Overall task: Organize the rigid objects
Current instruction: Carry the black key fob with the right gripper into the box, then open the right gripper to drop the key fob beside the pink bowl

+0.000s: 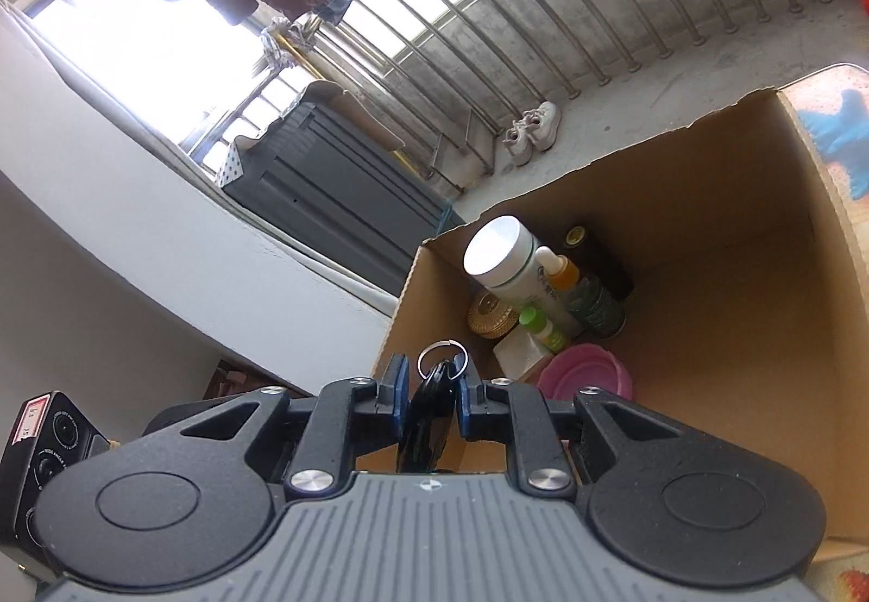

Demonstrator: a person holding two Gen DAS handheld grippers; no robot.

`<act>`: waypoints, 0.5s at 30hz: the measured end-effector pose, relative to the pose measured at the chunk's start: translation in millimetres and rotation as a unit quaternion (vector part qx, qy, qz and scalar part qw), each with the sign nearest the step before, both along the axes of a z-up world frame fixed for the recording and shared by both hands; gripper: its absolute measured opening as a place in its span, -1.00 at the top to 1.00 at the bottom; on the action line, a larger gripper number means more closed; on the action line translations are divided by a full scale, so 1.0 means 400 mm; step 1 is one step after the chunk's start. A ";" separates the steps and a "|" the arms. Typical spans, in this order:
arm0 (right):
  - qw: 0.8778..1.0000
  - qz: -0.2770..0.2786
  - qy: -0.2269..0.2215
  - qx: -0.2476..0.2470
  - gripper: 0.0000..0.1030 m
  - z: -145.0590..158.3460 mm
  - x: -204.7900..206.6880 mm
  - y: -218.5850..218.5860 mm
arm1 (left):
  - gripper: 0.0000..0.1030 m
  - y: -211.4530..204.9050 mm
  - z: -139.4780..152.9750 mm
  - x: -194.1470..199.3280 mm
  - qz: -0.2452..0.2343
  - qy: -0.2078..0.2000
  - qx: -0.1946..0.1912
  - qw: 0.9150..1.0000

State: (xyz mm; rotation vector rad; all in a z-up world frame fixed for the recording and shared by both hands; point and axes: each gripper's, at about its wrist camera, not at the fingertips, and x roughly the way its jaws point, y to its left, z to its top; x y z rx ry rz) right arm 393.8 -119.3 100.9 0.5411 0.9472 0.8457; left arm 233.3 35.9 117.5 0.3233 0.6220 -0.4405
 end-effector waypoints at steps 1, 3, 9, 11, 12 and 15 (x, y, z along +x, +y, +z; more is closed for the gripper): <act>1.000 -0.002 0.013 -0.002 0.61 -0.014 0.019 0.009 | 0.53 0.010 -0.009 0.015 -0.001 0.012 0.008 1.000; 1.000 0.006 0.028 -0.011 0.60 -0.039 0.041 0.030 | 0.53 0.025 -0.028 0.040 -0.003 0.034 0.024 0.999; 0.996 0.044 0.048 -0.066 0.58 -0.082 0.073 0.122 | 0.58 0.065 -0.079 0.088 -0.016 0.104 0.085 0.991; 0.993 0.062 0.054 -0.090 0.57 -0.091 0.081 0.157 | 0.60 0.073 -0.089 0.099 -0.020 0.123 0.099 0.987; 0.991 0.066 0.051 -0.100 0.56 -0.093 0.083 0.171 | 0.60 0.082 -0.086 0.111 -0.018 0.141 0.091 0.986; 0.989 0.073 0.050 -0.122 0.56 -0.091 0.095 0.202 | 0.65 0.077 -0.082 0.130 -0.019 0.164 0.122 0.979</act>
